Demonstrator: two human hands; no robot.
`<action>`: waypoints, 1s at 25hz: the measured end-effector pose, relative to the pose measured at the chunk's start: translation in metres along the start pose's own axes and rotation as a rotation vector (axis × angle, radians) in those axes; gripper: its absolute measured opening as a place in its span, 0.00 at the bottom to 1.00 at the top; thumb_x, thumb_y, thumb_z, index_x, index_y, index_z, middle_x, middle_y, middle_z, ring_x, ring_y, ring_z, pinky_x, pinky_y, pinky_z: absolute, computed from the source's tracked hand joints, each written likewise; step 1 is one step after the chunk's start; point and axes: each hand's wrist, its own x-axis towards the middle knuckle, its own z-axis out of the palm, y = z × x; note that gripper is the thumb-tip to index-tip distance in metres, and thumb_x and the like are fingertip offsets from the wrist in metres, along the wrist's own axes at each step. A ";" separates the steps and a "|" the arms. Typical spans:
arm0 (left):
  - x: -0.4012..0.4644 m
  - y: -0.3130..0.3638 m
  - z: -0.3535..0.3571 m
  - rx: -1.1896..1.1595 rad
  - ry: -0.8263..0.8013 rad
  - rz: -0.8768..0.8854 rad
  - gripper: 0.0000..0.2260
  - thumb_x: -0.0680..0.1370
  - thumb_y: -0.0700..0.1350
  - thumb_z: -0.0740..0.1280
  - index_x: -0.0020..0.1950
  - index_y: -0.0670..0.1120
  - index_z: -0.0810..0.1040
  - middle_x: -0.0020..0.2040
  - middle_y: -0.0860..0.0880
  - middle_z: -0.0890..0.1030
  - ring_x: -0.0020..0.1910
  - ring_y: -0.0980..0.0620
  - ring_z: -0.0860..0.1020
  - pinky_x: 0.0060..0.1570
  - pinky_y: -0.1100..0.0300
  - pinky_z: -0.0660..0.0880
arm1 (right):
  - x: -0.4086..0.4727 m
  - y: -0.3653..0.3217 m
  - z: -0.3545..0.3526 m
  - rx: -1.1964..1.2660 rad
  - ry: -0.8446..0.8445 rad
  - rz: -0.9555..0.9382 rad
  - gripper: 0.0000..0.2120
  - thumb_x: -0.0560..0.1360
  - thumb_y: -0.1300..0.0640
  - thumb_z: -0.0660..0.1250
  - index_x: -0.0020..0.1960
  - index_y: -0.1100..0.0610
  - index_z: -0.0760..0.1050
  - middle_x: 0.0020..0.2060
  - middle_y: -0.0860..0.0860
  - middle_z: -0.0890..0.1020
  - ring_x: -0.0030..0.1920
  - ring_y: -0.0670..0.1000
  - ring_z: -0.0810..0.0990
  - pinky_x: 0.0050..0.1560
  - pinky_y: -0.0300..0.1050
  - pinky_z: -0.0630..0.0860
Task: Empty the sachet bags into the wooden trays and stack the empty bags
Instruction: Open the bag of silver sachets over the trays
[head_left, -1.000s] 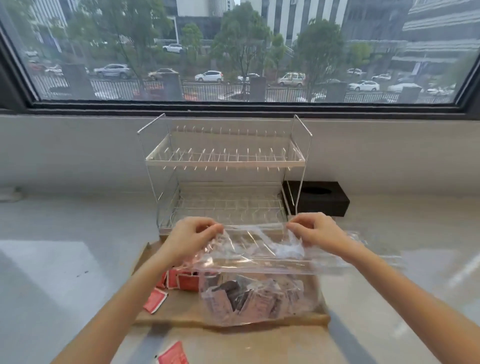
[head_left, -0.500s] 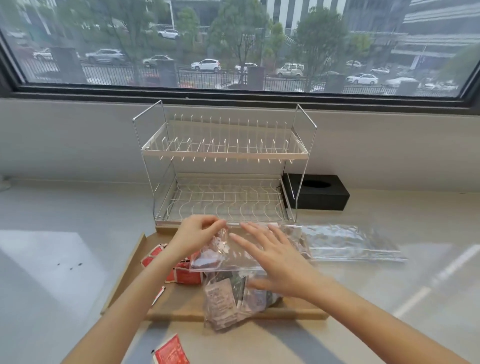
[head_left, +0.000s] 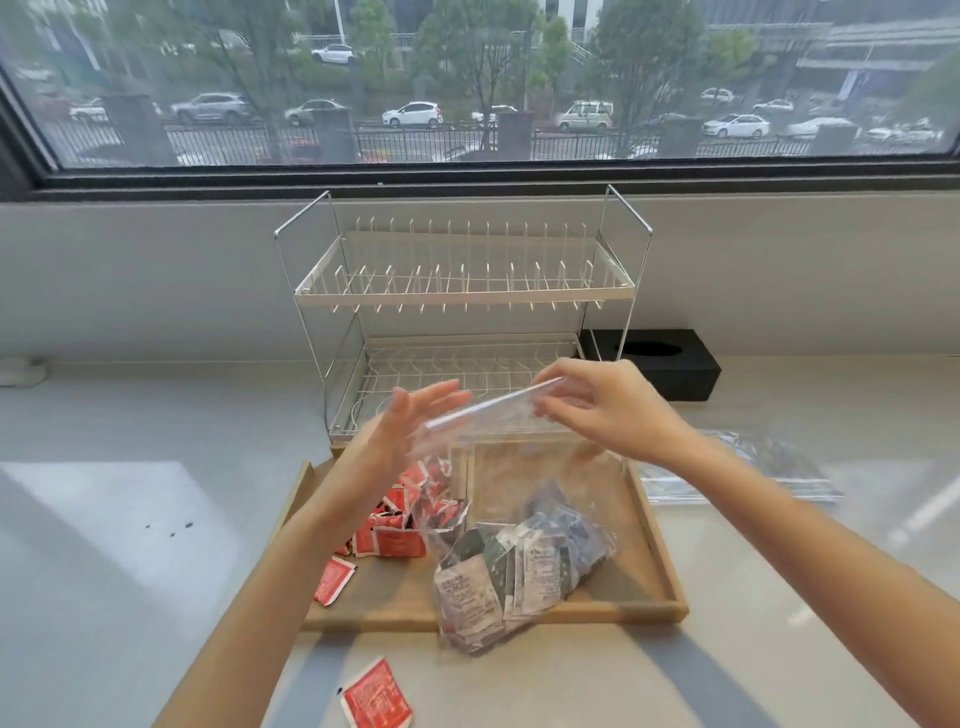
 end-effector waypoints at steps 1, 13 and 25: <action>-0.001 0.004 0.001 -0.010 -0.015 0.035 0.33 0.57 0.77 0.59 0.56 0.61 0.76 0.58 0.62 0.79 0.61 0.54 0.75 0.61 0.54 0.71 | 0.003 -0.003 -0.006 0.037 -0.028 0.016 0.09 0.73 0.53 0.67 0.52 0.54 0.78 0.42 0.51 0.86 0.43 0.46 0.84 0.53 0.50 0.79; -0.012 -0.006 0.025 0.144 0.167 0.083 0.09 0.76 0.39 0.62 0.49 0.50 0.79 0.41 0.57 0.85 0.43 0.58 0.83 0.42 0.67 0.78 | -0.001 -0.012 -0.037 0.146 -0.358 0.222 0.17 0.73 0.41 0.58 0.54 0.49 0.75 0.44 0.47 0.84 0.45 0.46 0.83 0.53 0.41 0.74; -0.010 0.010 0.038 0.304 0.295 0.224 0.14 0.72 0.41 0.68 0.37 0.61 0.80 0.34 0.53 0.83 0.33 0.49 0.79 0.34 0.57 0.76 | 0.009 -0.049 -0.012 0.121 -0.677 0.245 0.14 0.77 0.44 0.56 0.45 0.49 0.77 0.39 0.48 0.76 0.42 0.46 0.74 0.51 0.39 0.76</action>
